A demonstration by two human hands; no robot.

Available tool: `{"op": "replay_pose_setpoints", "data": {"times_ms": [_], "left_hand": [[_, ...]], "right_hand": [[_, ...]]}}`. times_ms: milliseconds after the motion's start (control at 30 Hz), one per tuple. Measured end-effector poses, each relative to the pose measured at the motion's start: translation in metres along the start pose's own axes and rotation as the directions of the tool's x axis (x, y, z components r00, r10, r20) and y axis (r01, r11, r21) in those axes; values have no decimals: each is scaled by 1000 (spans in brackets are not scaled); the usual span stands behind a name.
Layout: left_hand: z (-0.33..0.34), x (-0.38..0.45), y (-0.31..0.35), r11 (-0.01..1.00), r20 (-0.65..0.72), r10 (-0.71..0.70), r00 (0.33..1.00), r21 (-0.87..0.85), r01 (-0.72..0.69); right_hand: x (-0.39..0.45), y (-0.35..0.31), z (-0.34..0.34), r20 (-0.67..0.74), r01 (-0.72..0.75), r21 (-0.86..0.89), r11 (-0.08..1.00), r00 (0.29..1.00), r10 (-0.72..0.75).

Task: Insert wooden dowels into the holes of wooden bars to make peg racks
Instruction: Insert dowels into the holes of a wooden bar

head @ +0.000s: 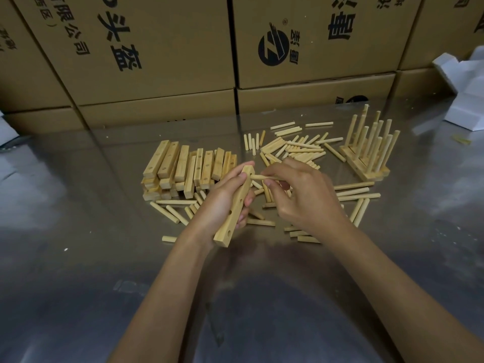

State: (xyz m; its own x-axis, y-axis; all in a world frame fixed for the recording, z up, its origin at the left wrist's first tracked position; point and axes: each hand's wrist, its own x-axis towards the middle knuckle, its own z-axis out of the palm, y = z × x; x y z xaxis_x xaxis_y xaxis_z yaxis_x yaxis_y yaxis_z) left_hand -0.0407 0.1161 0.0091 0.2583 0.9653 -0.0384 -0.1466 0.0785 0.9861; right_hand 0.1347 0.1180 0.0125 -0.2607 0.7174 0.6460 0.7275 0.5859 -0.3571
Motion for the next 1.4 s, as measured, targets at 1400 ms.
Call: {"op": "replay_pose_setpoints", "data": {"times_ms": [1400], "left_hand": [[-8,5,-3,986,-366,28,930,162,34]], "right_hand": [[-3,77,-41,26,-596,-211,774,789,614]]}}
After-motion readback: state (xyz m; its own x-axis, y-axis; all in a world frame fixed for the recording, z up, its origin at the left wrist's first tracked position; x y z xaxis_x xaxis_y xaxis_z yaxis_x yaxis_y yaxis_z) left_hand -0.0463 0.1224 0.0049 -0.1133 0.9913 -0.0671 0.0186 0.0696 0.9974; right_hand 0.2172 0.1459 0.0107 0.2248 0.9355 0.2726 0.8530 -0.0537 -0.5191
